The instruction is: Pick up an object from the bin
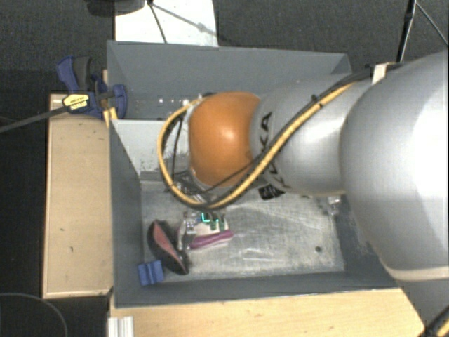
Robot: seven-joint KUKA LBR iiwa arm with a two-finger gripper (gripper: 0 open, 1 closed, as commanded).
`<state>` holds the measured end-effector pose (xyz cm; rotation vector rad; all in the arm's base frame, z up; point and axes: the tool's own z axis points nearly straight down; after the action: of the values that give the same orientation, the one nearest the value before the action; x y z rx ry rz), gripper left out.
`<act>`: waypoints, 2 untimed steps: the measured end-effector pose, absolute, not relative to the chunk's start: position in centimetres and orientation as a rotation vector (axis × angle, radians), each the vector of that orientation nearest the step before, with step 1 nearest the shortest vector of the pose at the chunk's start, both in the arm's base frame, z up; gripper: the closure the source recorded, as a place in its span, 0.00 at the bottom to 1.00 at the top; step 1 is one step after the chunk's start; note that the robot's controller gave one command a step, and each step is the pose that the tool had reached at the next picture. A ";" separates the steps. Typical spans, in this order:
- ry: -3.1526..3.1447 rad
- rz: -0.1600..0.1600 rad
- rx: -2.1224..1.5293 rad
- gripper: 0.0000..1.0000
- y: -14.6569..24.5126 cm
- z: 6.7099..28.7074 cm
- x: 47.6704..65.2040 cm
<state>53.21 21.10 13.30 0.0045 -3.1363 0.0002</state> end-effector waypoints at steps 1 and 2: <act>-3.145 -0.010 -0.129 0.00 14.1 7.2 53.8; -3.144 -0.004 -0.157 0.00 13.1 10.2 53.6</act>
Offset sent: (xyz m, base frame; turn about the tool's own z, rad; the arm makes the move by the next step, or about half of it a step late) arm 0.0034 -0.0699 -0.0630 0.0799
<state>53.58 13.13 10.22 -0.1568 -3.1445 -0.0038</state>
